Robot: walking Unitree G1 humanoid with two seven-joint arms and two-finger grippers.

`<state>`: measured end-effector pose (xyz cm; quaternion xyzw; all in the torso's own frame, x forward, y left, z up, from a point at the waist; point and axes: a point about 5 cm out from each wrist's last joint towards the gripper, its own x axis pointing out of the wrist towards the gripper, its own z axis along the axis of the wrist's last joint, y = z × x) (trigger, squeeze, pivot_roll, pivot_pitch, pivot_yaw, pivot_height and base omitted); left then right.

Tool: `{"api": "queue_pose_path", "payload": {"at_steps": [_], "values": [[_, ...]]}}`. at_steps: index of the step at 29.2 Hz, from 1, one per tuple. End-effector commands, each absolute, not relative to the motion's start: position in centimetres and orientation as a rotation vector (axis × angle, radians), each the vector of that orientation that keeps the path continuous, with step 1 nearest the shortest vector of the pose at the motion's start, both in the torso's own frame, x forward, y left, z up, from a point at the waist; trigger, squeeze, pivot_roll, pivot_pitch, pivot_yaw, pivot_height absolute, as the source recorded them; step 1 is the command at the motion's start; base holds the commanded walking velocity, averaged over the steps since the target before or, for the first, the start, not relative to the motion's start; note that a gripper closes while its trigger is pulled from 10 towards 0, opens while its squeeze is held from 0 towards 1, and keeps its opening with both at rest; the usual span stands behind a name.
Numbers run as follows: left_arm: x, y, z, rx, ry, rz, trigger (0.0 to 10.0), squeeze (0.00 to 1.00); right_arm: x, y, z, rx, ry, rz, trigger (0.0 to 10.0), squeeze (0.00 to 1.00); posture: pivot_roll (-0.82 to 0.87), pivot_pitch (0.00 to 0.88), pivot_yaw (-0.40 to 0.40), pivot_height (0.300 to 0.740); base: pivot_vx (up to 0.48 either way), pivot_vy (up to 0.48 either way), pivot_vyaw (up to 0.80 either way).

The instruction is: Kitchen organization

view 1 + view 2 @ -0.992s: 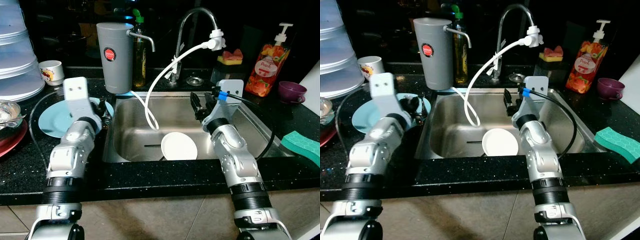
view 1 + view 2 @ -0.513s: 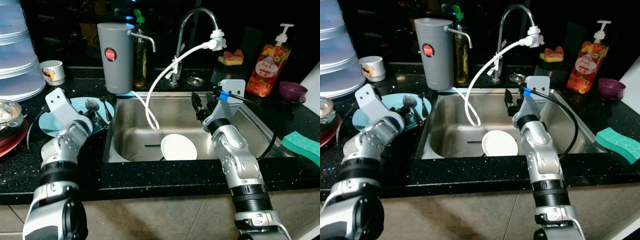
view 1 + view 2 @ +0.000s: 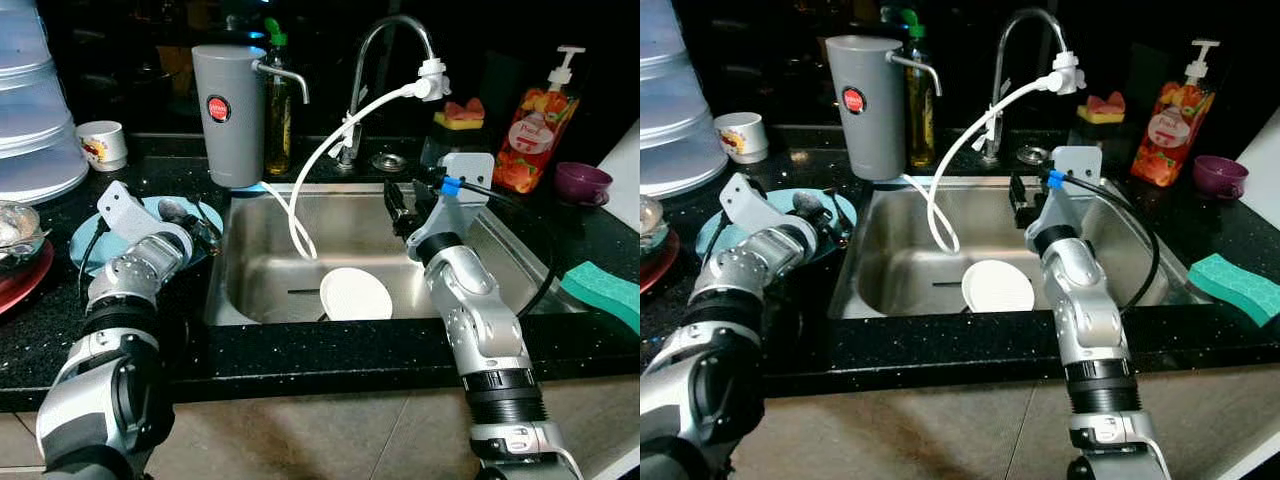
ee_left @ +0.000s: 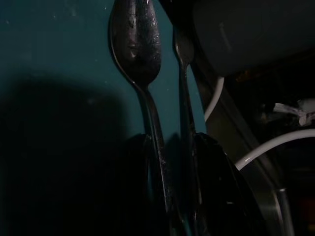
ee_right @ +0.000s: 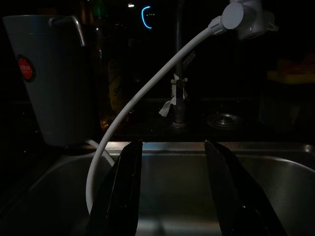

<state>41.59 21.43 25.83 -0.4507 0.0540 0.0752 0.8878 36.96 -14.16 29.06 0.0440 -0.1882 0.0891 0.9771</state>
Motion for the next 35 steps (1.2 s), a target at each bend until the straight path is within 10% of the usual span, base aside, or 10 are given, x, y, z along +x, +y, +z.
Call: {"api": "queue_pose_path", "payload": {"at_steps": [1, 6, 8, 19, 20, 22, 35], "values": [[41.8, 21.2, 26.1, -0.976, 0.128, 0.156, 5.5, 0.0, 36.8, -14.0, 29.5, 0.101, -0.388, 0.193, 10.0, 0.0, 0.0, 0.106, -0.063, 0.74, 0.0, 0.0, 0.0], [41.9, 21.1, 26.2, -0.99, 0.133, 0.144, 3.1, 0.0, 36.7, -13.9, 29.6, 0.102, -0.392, 0.195, 10.0, 0.0, 0.0, 0.101, -0.06, 0.74, 0.0, 0.0, 0.0], [41.9, 21.1, 25.8, -1.001, 0.146, 0.146, 0.0, 0.0, 36.7, -14.0, 29.7, 0.102, -0.395, 0.193, 10.0, 0.0, -0.01, 0.1, -0.058, 0.74, 0.0, 0.0, 0.0], [41.9, 21.8, 25.6, -0.99, 0.128, 0.175, 0.0, 0.0, 36.7, -14.1, 29.8, 0.103, -0.394, 0.189, 10.0, 0.0, -0.01, 0.097, -0.061, 0.74, 0.0, 0.0, 0.0], [41.8, 22.4, 26.6, -0.923, 0.036, 0.203, 5.8, 0.0, 36.7, -14.1, 29.8, 0.104, -0.394, 0.191, 10.0, 0.0, 0.0, 0.096, -0.061, 0.74, 0.0, 0.0, 0.0], [41.7, 23.0, 27.5, -0.818, -0.041, 0.247, 10.0, 0.0, 36.7, -14.0, 29.8, 0.106, -0.393, 0.191, 10.0, 0.0, 0.0, 0.096, -0.061, 0.74, 0.0, 0.0, 0.0], [40.3, 22.5, 31.8, -0.615, -0.314, 0.171, 10.0, 0.0, 36.5, -14.0, 30.1, 0.176, -0.393, 0.226, 10.0, 0.0, 0.0, 0.111, -0.06, 0.74, 0.0, 0.0, 0.0]]}}
